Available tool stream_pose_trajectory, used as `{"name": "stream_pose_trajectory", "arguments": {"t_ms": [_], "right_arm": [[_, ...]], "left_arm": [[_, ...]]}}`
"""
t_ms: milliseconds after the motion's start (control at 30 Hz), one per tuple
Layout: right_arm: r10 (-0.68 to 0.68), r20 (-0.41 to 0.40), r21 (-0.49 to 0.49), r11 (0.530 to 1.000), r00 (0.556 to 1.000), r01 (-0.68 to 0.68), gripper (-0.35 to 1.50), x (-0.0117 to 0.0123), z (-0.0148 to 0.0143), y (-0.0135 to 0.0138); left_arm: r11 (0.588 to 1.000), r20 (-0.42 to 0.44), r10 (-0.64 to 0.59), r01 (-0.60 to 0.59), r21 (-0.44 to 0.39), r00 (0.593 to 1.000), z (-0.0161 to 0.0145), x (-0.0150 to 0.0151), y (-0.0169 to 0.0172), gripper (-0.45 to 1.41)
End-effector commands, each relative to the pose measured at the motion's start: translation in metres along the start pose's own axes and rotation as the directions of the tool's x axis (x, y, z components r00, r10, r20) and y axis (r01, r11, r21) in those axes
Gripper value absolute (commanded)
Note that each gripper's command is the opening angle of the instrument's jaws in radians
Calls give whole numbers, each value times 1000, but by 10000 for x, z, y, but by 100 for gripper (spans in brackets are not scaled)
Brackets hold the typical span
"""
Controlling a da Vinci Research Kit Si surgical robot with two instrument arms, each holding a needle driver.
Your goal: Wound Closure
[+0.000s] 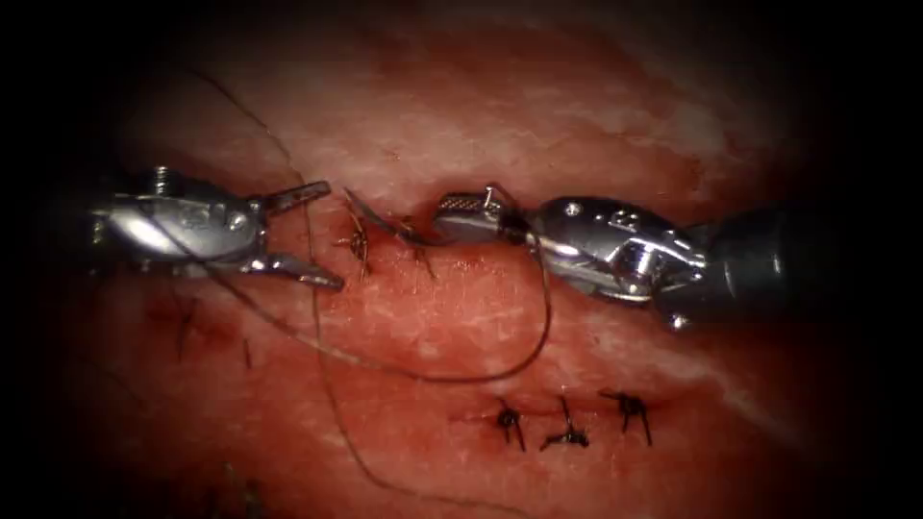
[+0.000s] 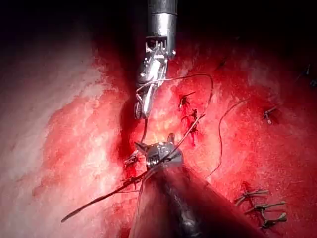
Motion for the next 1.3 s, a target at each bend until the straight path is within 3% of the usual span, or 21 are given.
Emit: {"name": "stream_pose_trajectory", "arguments": {"t_ms": [33, 200, 333, 433, 533, 567, 833, 1200, 1300], "right_arm": [[-86, 41, 77, 994, 995, 83, -35, 1, 4, 1], [-353, 59, 248, 911, 934, 329, -35, 20, 2, -9], [-558, 88, 332, 798, 825, 504, -35, 39, 3, -25], [-660, 61, 369, 712, 749, 597, -35, 50, 4, -32], [-716, 40, 383, 656, 697, 651, -35, 57, 4, -38], [-764, 31, 396, 601, 644, 694, -35, 60, 5, -43], [-859, -11, 399, 466, 512, 790, -35, 66, 12, -58], [-921, -43, 404, 337, 386, 850, -35, 66, 19, -67], [-934, -52, 402, 304, 353, 864, -35, 66, 19, -68]], "left_arm": [[1000, 12, -10, 10, -16, 1000, 8, -3, 4, 54], [994, 131, -47, 60, -95, 990, 18, 5, 10, 62], [988, 206, -54, 81, -129, 977, 27, 11, 15, 67], [985, 236, -61, 97, -145, 970, 34, 15, 17, 73], [983, 273, -52, 98, -158, 961, 41, 16, 15, 76], [983, 296, -52, 101, -154, 954, 44, 15, 12, 76], [977, 353, -79, 142, -157, 932, 57, 6, -3, 76], [955, 376, -108, 201, -218, 920, 64, 0, -5, 64], [950, 415, -94, 207, -234, 905, 65, -6, -1, 62]]}}
